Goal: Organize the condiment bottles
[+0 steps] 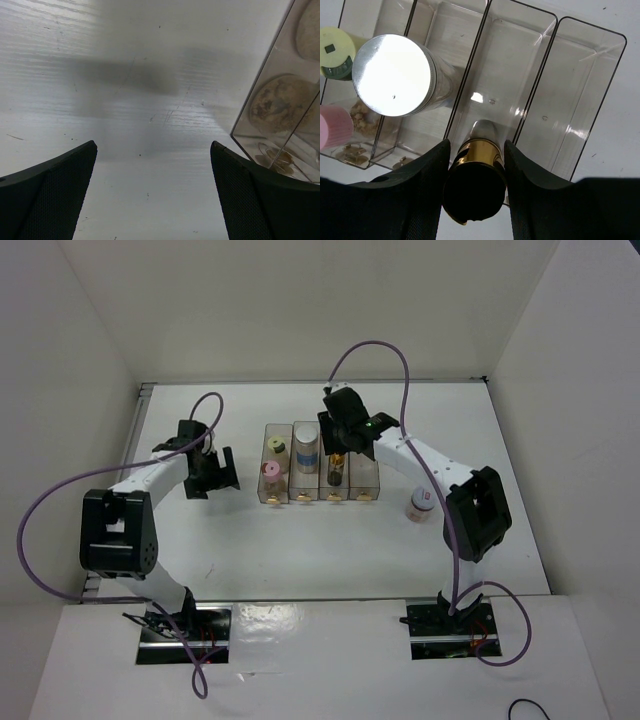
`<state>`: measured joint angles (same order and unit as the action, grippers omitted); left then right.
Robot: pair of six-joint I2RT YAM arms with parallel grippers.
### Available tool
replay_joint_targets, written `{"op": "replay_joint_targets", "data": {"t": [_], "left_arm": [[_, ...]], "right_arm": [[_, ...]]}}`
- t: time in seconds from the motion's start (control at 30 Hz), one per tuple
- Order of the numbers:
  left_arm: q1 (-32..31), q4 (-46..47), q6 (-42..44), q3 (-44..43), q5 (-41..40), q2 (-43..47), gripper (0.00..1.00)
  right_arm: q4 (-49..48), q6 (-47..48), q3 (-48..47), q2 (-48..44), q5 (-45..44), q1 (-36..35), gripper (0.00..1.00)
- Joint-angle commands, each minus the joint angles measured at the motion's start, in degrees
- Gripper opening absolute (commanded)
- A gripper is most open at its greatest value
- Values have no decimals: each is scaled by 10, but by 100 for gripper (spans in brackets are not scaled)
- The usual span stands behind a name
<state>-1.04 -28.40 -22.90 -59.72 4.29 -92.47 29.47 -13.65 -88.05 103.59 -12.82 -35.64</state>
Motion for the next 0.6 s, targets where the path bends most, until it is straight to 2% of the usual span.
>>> {"op": "replay_joint_targets", "data": {"t": [0.0,0.07,0.1,0.17,0.2,0.33,0.47,0.57], "left_arm": [[-6,13,-6,2,6,-12,100],[-12,13,-11,2,6,-12,100],[-12,13,-11,2,1,-12,100],[-12,13,-11,2,1,-18,100],[-17,13,-11,2,-4,-18,100],[-33,13,-11,2,-10,-29,99],[-44,19,-16,-3,-15,-29,98],[-55,19,-16,-3,-15,-34,96]], "right_arm": [[-37,-5,0,-2,-2,-6,28],[-37,-5,5,-2,-2,-6,34],[-37,-5,5,-2,-2,-6,42],[-31,-5,5,3,-2,-6,46],[-31,-5,5,3,-2,-6,53],[-31,-10,5,-2,-2,-6,68],[-25,-16,-6,-9,-7,-6,79],[-20,-16,-13,-24,-7,-11,82]]}}
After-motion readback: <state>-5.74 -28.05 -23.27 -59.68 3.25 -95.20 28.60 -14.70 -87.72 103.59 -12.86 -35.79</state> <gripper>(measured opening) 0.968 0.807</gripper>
